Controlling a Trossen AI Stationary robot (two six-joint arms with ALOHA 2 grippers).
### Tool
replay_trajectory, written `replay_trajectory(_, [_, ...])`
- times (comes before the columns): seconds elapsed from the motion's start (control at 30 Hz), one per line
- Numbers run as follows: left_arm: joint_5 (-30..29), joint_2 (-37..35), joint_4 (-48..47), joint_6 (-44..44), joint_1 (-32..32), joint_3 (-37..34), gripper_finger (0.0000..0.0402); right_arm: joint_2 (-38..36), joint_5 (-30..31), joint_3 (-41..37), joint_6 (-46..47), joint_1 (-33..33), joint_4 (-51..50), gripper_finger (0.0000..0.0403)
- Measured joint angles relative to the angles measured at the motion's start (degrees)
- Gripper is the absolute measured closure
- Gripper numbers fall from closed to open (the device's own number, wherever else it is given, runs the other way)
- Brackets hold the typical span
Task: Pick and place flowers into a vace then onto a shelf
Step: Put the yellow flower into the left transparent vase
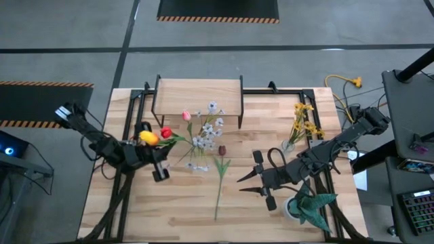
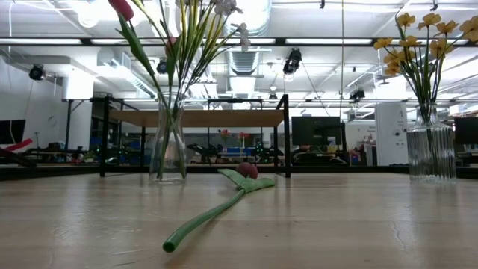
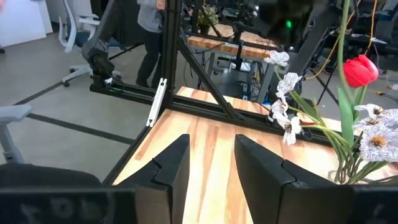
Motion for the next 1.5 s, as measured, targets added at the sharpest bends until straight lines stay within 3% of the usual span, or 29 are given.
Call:
replay_trajectory(0.23, [3.0,-3.1,2.5,-8.9,3.3,-9.1,0.0401,-0.1,3.4,0.6,-2.0,0.0,1.0,0.0292])
replay_trajectory(0.37, [4.3,-2.7,2.6,-13.3,6.0,-10.3,0.0401,-0.2,6.2,0.9,-3.8,0.0,1.1,0.0299])
replay_trajectory(0.8, [4.1,0.4,2.7,-27.3,17.7,-12.9,0.0401,-0.2,6.3,1.1,-4.7,-0.1,0.9,0.0318])
replay_trajectory(1.5, [4.2,6.1,2.5,-33.7,18.9,-14.3,0.0401,-0.2,6.4,1.0,-5.6,-0.1,0.9,0.033])
